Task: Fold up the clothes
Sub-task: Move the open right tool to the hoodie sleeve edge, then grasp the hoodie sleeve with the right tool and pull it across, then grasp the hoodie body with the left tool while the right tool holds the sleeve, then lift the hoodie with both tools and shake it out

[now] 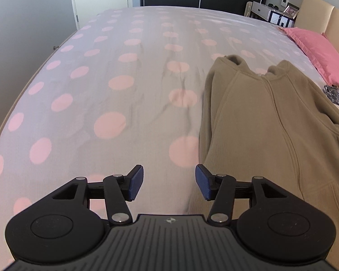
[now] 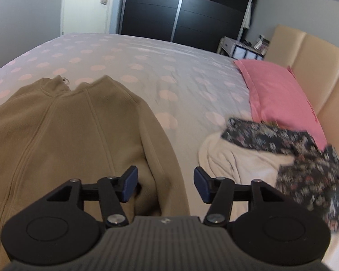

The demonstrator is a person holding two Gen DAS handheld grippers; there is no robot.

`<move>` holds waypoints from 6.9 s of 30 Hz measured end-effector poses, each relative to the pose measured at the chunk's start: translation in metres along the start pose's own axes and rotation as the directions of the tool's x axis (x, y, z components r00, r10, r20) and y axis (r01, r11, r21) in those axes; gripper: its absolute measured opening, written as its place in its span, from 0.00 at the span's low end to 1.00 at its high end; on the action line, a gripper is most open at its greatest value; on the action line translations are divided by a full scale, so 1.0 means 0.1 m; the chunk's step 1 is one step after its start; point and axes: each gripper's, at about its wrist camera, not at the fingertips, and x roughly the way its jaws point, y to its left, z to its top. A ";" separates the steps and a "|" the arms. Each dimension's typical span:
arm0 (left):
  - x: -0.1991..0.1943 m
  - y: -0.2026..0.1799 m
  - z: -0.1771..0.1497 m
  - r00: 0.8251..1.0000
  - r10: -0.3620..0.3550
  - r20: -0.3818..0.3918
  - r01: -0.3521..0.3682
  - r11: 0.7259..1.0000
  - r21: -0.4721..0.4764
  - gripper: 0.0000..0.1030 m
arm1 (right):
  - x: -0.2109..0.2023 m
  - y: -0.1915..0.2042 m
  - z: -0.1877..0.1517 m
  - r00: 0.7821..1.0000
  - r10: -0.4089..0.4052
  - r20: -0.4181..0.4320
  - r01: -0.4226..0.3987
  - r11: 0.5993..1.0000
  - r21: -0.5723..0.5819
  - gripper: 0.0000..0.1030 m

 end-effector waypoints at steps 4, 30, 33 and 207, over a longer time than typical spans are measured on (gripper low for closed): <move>0.00 0.02 -0.27 1.000 -0.013 -0.014 0.013 1.000 -0.009 0.52 | 0.05 -0.18 -0.22 0.998 -0.016 -0.069 0.020 0.998 0.062 0.63; 0.16 -0.12 -0.65 0.996 -0.018 -0.084 0.015 0.999 -0.035 0.54 | 0.09 -0.74 -0.73 0.953 0.194 -0.235 -0.081 0.905 0.418 0.63; 0.15 -0.12 -0.64 0.996 -0.017 -0.083 0.014 0.999 -0.030 0.55 | 0.00 -0.61 -0.79 0.935 0.242 -0.258 -0.117 0.899 0.422 0.63; -0.10 -1.63 -1.49 0.901 -0.304 -0.311 0.222 0.936 -0.274 0.62 | -0.42 -0.96 -0.90 0.953 -0.084 -0.291 0.145 0.970 0.196 0.15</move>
